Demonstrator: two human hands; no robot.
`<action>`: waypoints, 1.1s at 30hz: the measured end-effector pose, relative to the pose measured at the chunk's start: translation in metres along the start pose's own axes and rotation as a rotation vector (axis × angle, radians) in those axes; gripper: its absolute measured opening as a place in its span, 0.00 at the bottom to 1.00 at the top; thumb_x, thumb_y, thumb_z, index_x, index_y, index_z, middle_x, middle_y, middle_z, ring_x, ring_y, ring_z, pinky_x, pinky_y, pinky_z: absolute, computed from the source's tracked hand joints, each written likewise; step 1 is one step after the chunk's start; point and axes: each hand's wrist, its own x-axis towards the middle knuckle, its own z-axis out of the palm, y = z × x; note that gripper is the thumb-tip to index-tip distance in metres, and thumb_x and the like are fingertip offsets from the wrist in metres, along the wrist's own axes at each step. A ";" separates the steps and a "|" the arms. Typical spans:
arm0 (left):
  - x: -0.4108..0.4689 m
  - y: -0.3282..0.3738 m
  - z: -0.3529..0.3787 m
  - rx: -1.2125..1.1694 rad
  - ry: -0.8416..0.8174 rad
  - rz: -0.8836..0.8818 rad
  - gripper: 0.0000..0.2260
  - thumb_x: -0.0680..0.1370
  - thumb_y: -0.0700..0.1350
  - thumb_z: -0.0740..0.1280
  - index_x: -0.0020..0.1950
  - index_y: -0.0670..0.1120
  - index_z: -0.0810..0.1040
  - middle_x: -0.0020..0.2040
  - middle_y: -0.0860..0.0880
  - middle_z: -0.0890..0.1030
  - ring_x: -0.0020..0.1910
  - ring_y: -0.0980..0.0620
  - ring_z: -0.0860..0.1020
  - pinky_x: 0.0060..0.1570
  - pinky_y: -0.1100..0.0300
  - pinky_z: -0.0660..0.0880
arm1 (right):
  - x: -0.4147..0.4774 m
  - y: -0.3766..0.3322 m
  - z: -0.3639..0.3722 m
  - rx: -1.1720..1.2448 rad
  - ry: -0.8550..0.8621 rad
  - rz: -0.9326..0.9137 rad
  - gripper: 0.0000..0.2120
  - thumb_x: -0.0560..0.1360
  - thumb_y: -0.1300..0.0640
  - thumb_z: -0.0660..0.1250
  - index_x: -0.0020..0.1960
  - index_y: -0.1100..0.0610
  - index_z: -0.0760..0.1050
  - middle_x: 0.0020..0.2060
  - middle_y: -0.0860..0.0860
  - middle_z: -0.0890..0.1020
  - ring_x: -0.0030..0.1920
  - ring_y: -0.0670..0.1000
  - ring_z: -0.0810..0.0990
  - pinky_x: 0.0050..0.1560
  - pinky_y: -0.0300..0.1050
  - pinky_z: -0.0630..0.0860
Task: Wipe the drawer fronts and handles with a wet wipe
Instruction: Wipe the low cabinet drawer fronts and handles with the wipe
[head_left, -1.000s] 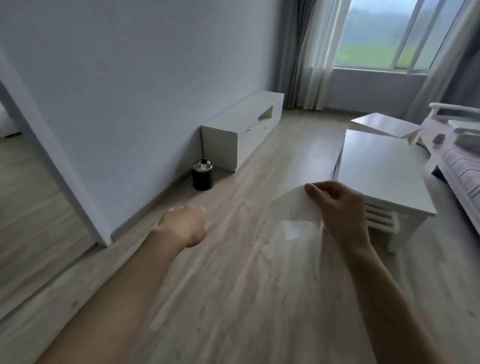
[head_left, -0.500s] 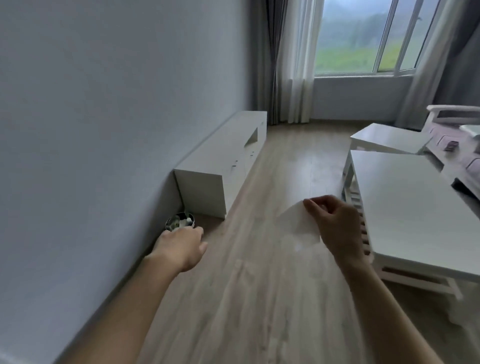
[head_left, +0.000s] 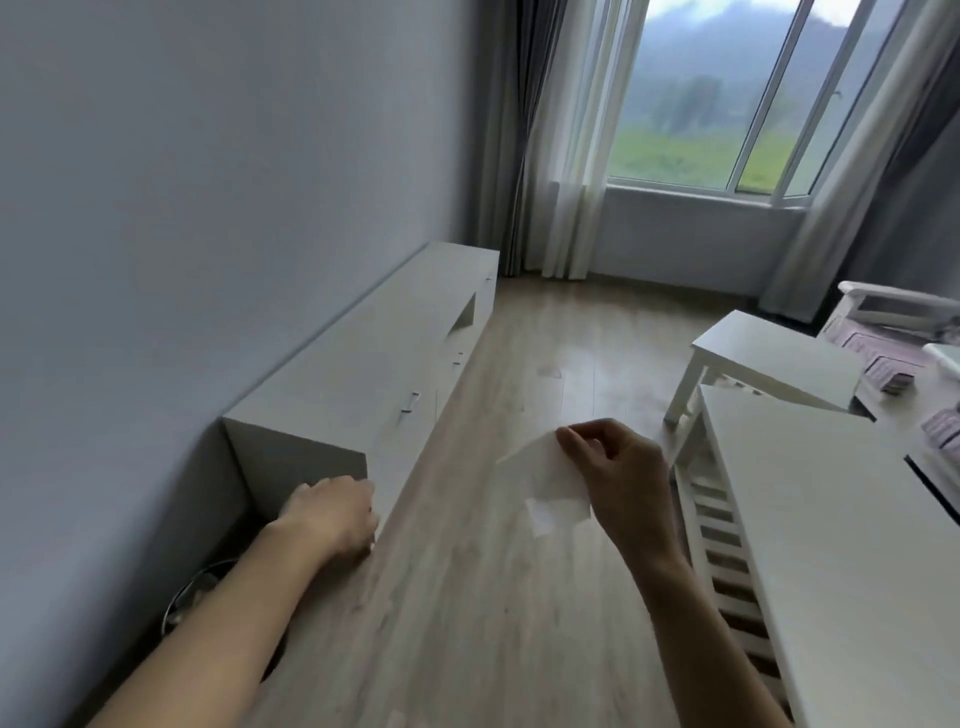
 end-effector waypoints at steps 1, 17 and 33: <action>0.036 0.005 -0.015 0.008 -0.011 0.014 0.17 0.84 0.49 0.55 0.72 0.46 0.68 0.70 0.46 0.72 0.68 0.46 0.71 0.64 0.53 0.66 | 0.033 0.008 0.001 -0.027 0.018 -0.011 0.02 0.75 0.58 0.71 0.45 0.55 0.82 0.36 0.41 0.81 0.36 0.35 0.79 0.35 0.29 0.72; 0.460 0.019 -0.114 -0.092 -0.007 -0.233 0.18 0.84 0.46 0.51 0.74 0.46 0.66 0.69 0.46 0.72 0.66 0.46 0.71 0.63 0.53 0.67 | 0.499 0.148 0.159 -0.083 -0.269 -0.013 0.04 0.76 0.58 0.69 0.45 0.54 0.82 0.36 0.40 0.81 0.36 0.33 0.77 0.34 0.26 0.71; 0.729 -0.032 -0.017 -0.210 -0.163 -0.547 0.11 0.83 0.42 0.53 0.63 0.43 0.69 0.62 0.44 0.74 0.61 0.44 0.72 0.57 0.54 0.65 | 0.673 0.332 0.421 -0.068 -0.723 0.023 0.04 0.76 0.54 0.68 0.44 0.50 0.80 0.37 0.40 0.81 0.39 0.36 0.76 0.35 0.27 0.69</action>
